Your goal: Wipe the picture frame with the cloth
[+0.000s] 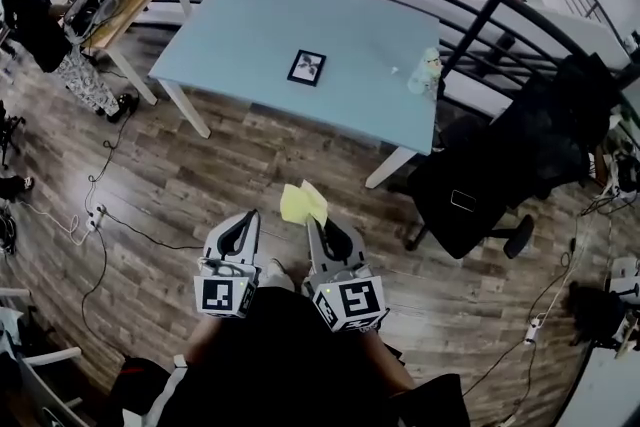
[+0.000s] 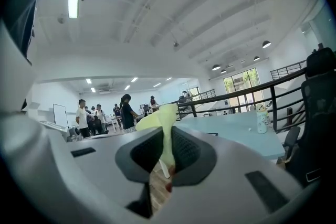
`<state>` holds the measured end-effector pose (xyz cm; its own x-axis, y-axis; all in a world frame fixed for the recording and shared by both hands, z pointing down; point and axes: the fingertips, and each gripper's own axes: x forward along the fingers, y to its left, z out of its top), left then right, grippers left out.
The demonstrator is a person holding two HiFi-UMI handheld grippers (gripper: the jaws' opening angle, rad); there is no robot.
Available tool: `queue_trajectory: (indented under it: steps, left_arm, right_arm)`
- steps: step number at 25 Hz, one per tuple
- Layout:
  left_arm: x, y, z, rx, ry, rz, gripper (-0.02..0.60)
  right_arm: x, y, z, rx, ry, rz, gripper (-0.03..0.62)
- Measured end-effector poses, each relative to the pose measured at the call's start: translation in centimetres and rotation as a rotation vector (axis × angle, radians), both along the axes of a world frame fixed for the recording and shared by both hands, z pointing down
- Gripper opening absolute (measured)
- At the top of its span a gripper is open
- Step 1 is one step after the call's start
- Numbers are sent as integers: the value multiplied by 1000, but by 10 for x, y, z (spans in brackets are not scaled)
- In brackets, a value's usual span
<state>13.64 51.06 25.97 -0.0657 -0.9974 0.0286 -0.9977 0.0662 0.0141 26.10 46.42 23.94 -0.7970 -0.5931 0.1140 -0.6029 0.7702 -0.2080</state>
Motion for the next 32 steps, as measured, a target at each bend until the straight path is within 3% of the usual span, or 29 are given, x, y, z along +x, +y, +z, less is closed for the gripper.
queue_trajectory:
  steps: [6, 10, 20, 32]
  left_arm:
    - [-20, 3, -3, 52, 1, 38, 0]
    - [-37, 5, -1, 19, 7, 49, 0]
    - [-80, 7, 10, 25, -1, 65, 0]
    - [-110, -22, 20, 39, -1, 63, 0]
  right_arm:
    - [-21, 6, -1, 6, -25, 30, 35]
    - [-36, 9, 0, -4, -34, 61, 35]
    - [-65, 14, 16, -31, -3, 132, 35]
    - [-86, -18, 22, -45, 1, 159, 36]
